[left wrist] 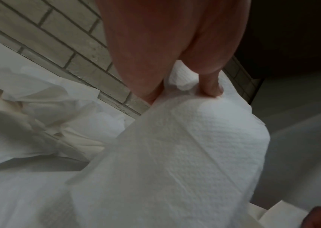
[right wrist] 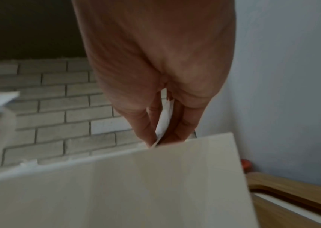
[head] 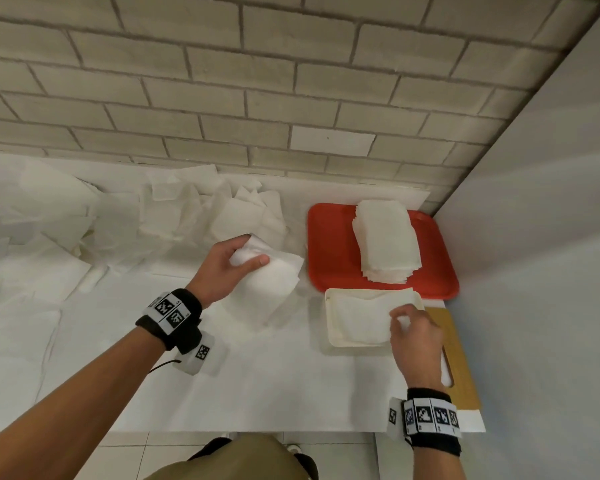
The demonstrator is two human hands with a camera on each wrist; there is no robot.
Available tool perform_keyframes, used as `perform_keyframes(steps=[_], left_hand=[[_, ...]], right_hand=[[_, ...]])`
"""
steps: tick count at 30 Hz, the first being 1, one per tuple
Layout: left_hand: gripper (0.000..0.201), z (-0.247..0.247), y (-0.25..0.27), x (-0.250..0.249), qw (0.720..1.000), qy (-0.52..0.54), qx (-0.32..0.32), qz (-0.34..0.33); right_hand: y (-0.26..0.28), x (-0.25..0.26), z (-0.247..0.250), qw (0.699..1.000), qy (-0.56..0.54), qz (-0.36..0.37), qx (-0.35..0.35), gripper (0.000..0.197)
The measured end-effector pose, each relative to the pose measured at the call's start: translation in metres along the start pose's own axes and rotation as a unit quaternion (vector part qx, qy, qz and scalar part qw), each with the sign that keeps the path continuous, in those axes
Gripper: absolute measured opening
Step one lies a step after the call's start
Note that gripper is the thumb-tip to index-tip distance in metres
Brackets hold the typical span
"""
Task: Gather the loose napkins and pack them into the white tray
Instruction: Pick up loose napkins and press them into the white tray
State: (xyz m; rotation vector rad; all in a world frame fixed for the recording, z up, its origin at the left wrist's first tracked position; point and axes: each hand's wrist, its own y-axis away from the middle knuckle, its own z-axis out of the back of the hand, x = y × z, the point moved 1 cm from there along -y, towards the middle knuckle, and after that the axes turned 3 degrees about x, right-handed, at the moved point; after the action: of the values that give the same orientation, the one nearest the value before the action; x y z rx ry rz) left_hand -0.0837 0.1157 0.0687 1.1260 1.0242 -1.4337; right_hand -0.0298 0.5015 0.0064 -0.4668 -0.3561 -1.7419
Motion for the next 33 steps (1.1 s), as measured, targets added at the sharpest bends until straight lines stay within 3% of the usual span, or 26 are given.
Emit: perform_keyframes(steps=[3, 5, 7, 8, 9, 10, 12, 13, 14, 15, 20, 25, 29, 33], left_hand=[[0.022, -0.013, 0.0, -0.008, 0.999, 0.015, 0.039, -0.008], [0.026, -0.023, -0.001, -0.015, 0.998, 0.013, 0.067, -0.015], [0.018, -0.034, 0.0, -0.025, 0.995, 0.014, 0.101, -0.013], [0.012, -0.039, 0.001, -0.031, 0.993, 0.017, 0.118, -0.008], [0.008, -0.046, 0.001, -0.036, 0.991, 0.016, 0.136, -0.003], [0.008, -0.052, 0.001, -0.04, 0.988, 0.012, 0.154, 0.0], [0.008, -0.063, -0.002, -0.045, 0.983, 0.007, 0.181, 0.002], [0.01, -0.067, -0.003, -0.046, 0.982, 0.005, 0.191, 0.002], [0.012, -0.07, -0.005, -0.046, 0.98, 0.004, 0.198, 0.002], [0.015, -0.071, -0.007, -0.046, 0.979, 0.005, 0.202, 0.004], [0.032, -0.059, -0.012, -0.029, 0.974, -0.043, 0.219, 0.037], [0.026, -0.055, -0.013, 0.014, 0.944, -0.171, 0.272, 0.079], [0.02, -0.053, -0.008, 0.032, 0.934, -0.19, 0.289, 0.09], [0.021, -0.055, -0.01, 0.036, 0.937, -0.193, 0.278, 0.087]], right_hand=[[0.0, -0.004, 0.0, 0.995, 0.086, -0.02, 0.05, 0.016], [0.002, 0.01, 0.007, 0.996, 0.093, 0.006, -0.002, 0.018], [0.007, 0.039, 0.021, 0.994, 0.006, 0.064, -0.094, 0.023], [0.008, 0.057, 0.027, 0.99, -0.068, 0.079, -0.096, 0.029], [0.007, 0.075, 0.03, 0.983, -0.166, 0.068, -0.051, 0.035], [0.006, 0.093, 0.031, 0.959, -0.28, 0.032, 0.04, 0.042], [0.001, 0.119, 0.023, 0.846, -0.475, -0.061, 0.235, 0.058], [-0.002, 0.126, 0.021, 0.78, -0.544, -0.101, 0.294, 0.06], [-0.006, 0.128, 0.019, 0.736, -0.586, -0.124, 0.317, 0.058], [-0.01, 0.128, 0.019, 0.722, -0.603, -0.124, 0.316, 0.053], [-0.025, 0.098, 0.03, 0.793, -0.578, -0.059, 0.184, 0.039], [-0.026, 0.044, 0.042, 0.92, -0.386, -0.061, 0.042, 0.025], [-0.03, 0.006, 0.036, 0.978, -0.179, -0.097, 0.048, 0.051], [-0.033, -0.005, 0.017, 0.99, -0.085, -0.074, 0.085, 0.056]])
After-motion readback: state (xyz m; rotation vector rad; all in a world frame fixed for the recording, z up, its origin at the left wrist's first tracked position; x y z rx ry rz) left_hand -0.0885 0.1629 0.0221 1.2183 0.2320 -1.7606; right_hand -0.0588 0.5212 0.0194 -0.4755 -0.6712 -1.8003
